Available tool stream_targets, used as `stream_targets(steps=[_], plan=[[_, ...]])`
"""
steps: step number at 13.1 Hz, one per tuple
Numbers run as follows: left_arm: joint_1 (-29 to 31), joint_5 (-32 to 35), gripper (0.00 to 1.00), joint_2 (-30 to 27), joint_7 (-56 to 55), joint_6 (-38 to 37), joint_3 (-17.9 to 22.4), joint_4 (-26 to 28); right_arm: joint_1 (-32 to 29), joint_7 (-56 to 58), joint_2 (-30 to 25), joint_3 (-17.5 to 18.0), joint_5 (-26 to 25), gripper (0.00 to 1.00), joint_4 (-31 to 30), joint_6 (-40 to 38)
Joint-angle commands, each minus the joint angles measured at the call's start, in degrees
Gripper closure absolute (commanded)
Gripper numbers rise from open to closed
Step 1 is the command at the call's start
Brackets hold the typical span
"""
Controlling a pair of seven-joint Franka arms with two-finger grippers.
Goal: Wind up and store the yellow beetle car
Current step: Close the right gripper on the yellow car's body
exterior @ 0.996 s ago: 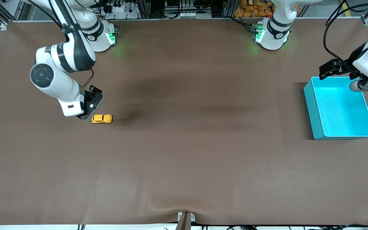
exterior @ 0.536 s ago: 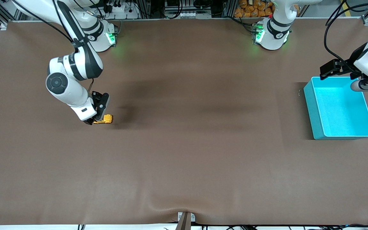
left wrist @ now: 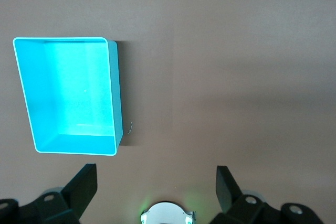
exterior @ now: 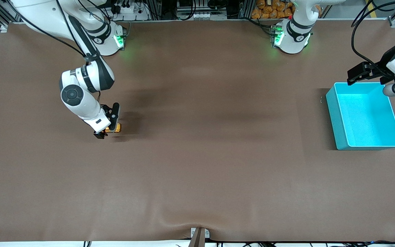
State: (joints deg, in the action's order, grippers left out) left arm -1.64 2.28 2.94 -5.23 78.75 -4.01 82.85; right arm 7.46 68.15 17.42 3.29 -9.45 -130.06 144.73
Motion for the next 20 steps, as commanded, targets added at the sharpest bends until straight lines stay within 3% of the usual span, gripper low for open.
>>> stream_targets(steps=[1,9,13,20], plan=[[0.0,0.6,0.00,-0.7,0.1,-0.3,0.0,-0.1,-1.0,2.5,1.6,-0.4,-1.6,0.14,-0.5,2.4],[0.1,0.8,0.00,-0.7,0.3,-0.3,0.1,-0.1,-0.9,2.8,2.6,-0.4,-1.6,0.35,-1.2,3.9],[0.1,0.8,0.00,-0.7,-0.1,-0.3,0.2,-0.1,-0.6,2.8,2.8,-0.4,-1.6,0.57,-1.2,3.9],[0.1,1.1,0.00,-0.7,0.0,-0.3,0.3,-0.5,0.1,2.9,4.5,-1.5,-1.6,0.63,-0.9,3.9]])
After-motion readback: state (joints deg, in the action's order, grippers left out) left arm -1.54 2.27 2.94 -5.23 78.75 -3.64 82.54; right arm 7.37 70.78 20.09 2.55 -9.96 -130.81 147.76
